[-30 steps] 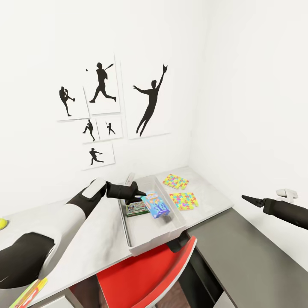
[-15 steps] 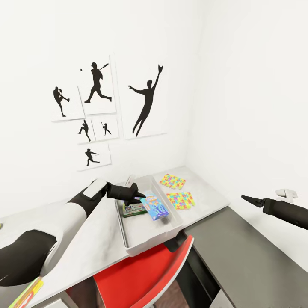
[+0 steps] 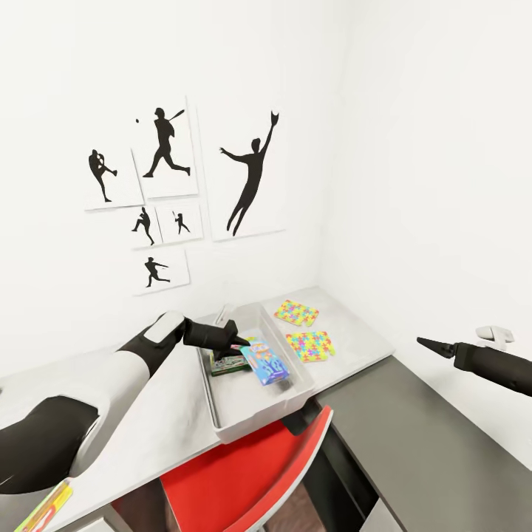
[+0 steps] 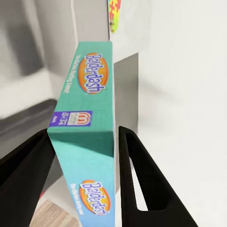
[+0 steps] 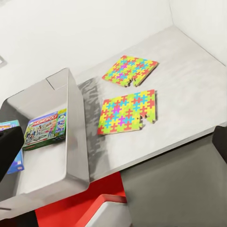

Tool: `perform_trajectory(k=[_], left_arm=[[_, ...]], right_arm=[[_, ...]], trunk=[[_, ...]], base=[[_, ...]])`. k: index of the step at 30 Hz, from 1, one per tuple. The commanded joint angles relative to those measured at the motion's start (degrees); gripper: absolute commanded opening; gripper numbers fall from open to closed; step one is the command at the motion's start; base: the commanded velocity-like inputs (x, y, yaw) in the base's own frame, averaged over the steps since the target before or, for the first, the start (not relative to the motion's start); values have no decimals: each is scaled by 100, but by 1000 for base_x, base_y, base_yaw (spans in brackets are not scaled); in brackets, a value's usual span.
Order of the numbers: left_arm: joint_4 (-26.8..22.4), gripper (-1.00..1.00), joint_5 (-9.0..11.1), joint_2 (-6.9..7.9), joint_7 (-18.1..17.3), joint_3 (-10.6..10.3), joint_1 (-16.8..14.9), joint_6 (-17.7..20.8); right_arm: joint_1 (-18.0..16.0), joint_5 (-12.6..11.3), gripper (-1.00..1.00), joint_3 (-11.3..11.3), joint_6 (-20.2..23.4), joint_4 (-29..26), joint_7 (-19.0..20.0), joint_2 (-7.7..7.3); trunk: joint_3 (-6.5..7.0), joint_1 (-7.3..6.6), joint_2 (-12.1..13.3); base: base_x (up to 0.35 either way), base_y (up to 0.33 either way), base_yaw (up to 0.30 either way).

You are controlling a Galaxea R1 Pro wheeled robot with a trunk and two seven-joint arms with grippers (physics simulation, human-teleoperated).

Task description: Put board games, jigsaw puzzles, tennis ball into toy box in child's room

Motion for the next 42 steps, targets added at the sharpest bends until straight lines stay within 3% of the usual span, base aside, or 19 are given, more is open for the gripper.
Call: perform_trajectory(k=[1, 23, 42], left_arm=[[-6, -100, 69, 5, 35, -31, -6, 5], [43, -100, 47, 13, 225, -29, -6, 5], [41, -100, 50, 4, 225, -26, -7, 5]], right_arm=[[-7, -30, 100, -5, 47, -1, -3, -1], [-7, -31, 100, -2, 47, -9, 5, 2], [-7, -30, 100, -1, 47, -10, 5, -2]], trunk=[[-13, 4, -13], [-22, 4, -13], [-171, 4, -13]], base=[[0, 0, -7], [0, 0, -1], [0, 0, 0]])
